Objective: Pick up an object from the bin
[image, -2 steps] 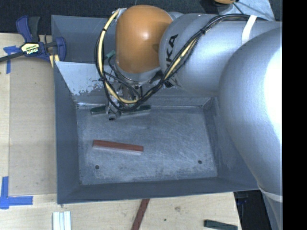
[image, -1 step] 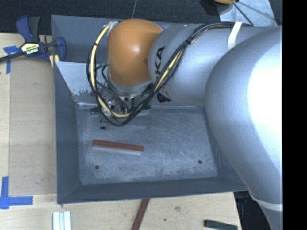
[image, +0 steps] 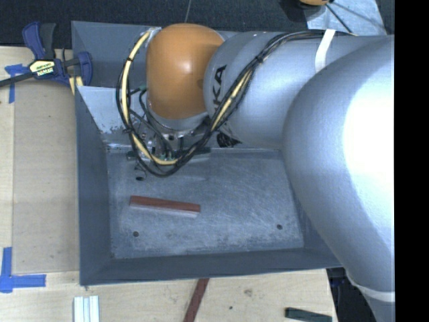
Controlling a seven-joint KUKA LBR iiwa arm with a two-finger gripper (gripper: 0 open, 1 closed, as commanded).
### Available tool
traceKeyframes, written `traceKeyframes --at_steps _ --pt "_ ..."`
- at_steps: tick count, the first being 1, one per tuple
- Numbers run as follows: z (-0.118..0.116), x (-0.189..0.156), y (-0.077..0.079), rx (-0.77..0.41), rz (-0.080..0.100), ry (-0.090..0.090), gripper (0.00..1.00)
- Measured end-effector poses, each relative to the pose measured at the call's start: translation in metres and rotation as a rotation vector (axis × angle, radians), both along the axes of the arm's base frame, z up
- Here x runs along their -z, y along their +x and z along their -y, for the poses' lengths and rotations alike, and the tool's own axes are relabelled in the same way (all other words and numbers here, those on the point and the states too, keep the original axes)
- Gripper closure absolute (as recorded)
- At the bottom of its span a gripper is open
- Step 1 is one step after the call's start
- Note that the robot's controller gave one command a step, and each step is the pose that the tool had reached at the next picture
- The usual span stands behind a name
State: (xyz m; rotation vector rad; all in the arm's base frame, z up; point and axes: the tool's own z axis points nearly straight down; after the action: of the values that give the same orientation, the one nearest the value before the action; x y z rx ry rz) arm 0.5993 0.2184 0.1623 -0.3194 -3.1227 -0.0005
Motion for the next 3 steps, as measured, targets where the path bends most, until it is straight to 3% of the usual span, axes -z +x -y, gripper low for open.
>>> traceKeyframes --at_steps 1,2,3 --pt "0.007 -0.062 0.002 0.016 0.001 -0.001 1.00" --pt "-0.005 -0.092 -0.008 0.015 0.010 0.002 1.00" --pt "0.023 0.005 -0.022 0.068 0.002 -0.001 0.00"
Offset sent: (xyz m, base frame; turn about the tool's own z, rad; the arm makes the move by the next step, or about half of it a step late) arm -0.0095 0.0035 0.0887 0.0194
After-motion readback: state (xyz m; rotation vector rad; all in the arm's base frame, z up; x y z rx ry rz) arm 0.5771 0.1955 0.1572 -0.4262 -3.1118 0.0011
